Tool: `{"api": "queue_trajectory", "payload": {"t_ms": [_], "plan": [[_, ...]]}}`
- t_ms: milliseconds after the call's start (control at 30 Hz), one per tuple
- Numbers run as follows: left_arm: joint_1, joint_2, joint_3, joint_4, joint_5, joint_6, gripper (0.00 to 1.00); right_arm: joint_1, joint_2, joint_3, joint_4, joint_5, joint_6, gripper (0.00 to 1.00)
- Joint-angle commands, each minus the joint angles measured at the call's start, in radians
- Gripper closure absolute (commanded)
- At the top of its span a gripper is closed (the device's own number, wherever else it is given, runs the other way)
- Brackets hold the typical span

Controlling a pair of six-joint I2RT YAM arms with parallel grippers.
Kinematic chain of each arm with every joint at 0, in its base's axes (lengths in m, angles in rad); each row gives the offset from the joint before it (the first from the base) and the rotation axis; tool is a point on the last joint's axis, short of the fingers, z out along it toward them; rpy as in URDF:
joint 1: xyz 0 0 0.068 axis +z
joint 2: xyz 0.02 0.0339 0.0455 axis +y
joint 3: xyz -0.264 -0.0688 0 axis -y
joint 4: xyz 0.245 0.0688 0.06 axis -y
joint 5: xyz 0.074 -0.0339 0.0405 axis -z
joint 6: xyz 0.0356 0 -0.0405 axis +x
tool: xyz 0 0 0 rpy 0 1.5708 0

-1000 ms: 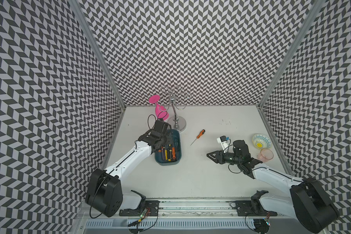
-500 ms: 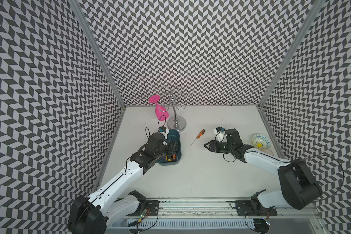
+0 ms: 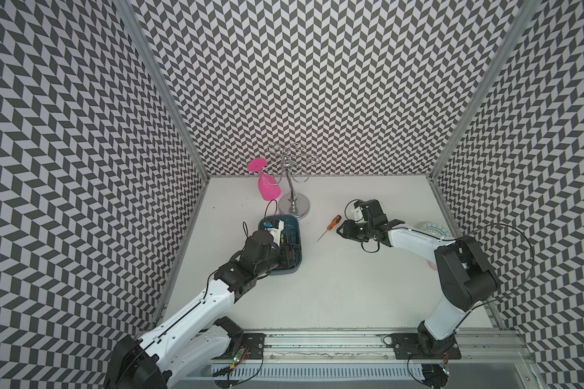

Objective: Put the screwdriver on the desktop into the storage box
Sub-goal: Pick up the screwdriver from the center of the board.

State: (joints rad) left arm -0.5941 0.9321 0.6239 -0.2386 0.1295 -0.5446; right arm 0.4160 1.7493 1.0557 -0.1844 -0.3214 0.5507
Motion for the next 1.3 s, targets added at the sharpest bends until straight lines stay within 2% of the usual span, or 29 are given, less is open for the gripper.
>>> {"api": "queue_trajectory", "payload": {"t_ms": [0, 300, 567, 900, 1167, 1267], "plan": [[-0.006, -0.029, -0.018, 0.04, 0.015, -0.01, 0.49, 0.007, 0.05, 0.063, -0.056, 0.072, 0.008, 0.52], [-0.006, -0.071, -0.053, 0.048, 0.029, -0.023, 0.49, 0.033, 0.184, 0.232, -0.142, 0.128, 0.028, 0.52], [-0.006, -0.111, -0.067, 0.043, 0.033, -0.028, 0.48, 0.096, 0.349, 0.447, -0.27, 0.204, 0.054, 0.53], [-0.007, -0.137, -0.078, 0.046, 0.039, -0.033, 0.48, 0.115, 0.483, 0.629, -0.377, 0.299, 0.086, 0.57], [-0.007, -0.161, -0.085, 0.044, 0.032, -0.034, 0.49, 0.119, 0.525, 0.661, -0.421, 0.388, 0.092, 0.65], [-0.007, -0.162, -0.086, 0.047, 0.033, -0.035, 0.49, 0.119, 0.529, 0.648, -0.427, 0.405, 0.082, 0.7]]}}
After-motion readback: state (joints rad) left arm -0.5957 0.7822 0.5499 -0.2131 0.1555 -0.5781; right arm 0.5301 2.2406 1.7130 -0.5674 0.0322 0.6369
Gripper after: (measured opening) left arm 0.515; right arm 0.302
